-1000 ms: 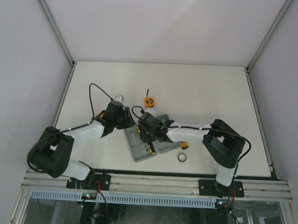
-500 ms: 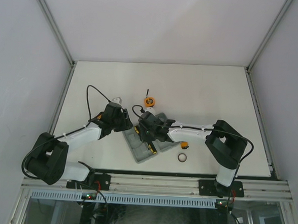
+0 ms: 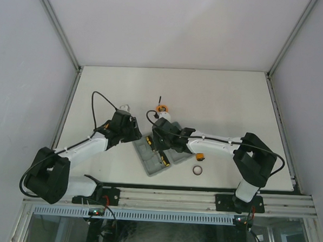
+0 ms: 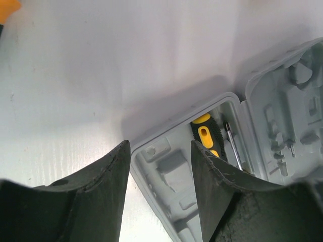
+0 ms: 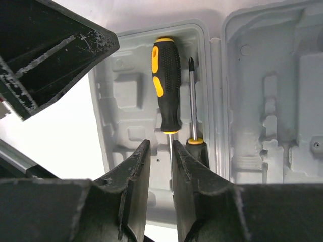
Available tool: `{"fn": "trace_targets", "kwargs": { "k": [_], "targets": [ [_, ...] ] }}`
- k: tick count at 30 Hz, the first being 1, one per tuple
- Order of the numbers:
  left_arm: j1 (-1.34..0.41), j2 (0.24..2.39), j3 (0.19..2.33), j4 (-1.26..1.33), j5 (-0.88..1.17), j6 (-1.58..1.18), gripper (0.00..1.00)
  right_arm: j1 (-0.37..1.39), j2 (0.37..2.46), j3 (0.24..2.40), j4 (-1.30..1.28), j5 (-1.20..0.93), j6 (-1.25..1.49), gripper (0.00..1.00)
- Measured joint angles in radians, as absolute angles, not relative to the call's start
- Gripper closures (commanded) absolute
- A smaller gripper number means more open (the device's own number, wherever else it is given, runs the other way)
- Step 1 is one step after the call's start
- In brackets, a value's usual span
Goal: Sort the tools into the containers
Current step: Adjust the screwdriver in the storage box.
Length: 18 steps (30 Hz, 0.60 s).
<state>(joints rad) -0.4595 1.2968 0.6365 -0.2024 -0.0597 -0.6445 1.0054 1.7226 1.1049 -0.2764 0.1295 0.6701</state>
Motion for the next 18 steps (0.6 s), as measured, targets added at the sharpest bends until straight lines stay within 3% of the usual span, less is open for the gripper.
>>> {"fn": "trace_targets", "kwargs": {
  "k": [18],
  "targets": [
    [-0.579,1.125,0.638,-0.301,-0.147,-0.743,0.48,1.01,1.53,0.926,-0.195,0.151,0.682,0.77]
  ]
}}
